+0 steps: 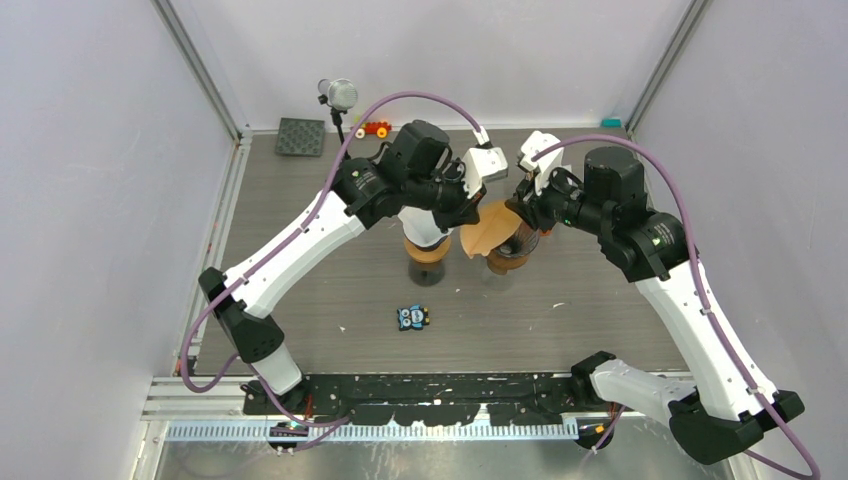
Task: Place the coffee filter in the dripper
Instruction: Place the coffee filter in the coffee dripper.
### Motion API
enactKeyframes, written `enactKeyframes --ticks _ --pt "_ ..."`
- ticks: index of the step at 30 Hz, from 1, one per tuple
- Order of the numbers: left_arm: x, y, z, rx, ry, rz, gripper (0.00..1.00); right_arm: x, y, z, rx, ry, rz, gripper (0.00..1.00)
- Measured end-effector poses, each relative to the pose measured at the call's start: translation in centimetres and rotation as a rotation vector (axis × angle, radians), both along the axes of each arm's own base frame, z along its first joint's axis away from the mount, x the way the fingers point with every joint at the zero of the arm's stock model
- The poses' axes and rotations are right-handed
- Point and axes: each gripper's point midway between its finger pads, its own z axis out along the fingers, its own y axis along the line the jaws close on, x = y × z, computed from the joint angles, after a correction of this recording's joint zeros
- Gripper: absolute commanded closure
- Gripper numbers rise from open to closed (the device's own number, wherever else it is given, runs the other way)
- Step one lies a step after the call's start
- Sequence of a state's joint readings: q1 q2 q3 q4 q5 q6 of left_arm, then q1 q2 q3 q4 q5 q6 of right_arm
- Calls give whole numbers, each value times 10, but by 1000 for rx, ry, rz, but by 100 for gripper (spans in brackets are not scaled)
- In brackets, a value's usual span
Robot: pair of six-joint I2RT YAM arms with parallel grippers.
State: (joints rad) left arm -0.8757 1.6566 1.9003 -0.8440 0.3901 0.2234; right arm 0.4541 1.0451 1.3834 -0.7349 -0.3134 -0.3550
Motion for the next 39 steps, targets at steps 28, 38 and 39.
enactKeyframes --ticks 28,38,39 --pt "16 -14 -1 -19 47 84 35 9 -12 -15 80 74 -179 100" --pt "22 -11 0 -60 58 170 28 12 -38 -25 154 161 -356 100" --pt "22 -11 -2 -64 70 182 28 12 -41 -27 160 176 -375 100"
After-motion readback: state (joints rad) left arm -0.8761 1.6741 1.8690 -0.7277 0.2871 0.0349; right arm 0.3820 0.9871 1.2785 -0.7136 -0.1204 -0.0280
